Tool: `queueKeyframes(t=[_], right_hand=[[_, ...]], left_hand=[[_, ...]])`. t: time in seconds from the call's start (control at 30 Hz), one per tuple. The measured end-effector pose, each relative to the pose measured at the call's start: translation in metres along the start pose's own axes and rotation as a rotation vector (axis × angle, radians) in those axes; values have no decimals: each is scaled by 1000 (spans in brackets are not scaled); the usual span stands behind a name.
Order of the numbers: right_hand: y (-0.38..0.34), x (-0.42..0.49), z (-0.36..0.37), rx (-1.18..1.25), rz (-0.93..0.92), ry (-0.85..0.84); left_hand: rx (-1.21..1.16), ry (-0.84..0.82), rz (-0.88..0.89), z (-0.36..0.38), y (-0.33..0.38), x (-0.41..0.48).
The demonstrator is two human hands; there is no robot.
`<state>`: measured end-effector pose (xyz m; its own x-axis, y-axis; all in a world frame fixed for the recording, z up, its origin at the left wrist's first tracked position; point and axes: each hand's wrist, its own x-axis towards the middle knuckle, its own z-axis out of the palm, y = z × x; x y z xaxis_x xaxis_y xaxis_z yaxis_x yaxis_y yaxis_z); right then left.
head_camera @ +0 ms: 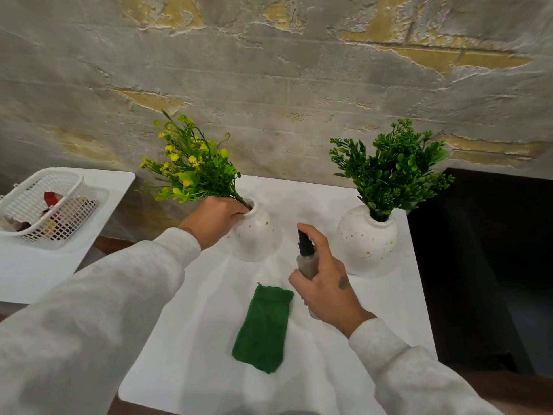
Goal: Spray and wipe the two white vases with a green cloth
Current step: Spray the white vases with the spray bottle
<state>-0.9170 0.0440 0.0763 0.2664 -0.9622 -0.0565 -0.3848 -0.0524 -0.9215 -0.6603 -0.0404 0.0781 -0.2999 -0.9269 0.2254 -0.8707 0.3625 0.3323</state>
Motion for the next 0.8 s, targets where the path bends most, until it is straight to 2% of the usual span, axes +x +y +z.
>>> queueKeyframes(t=[0.3, 0.53, 0.8], right_hand=[[-1, -2, -1, -21, -25, 25], [-1, -3, -8, -20, -1, 40], [-1, -3, -9, -15, 20, 36]], left_hand=[[23, -17, -26, 2, 4, -1], [100, -9, -99, 8, 14, 0], [206, 27, -93, 13, 18, 4]])
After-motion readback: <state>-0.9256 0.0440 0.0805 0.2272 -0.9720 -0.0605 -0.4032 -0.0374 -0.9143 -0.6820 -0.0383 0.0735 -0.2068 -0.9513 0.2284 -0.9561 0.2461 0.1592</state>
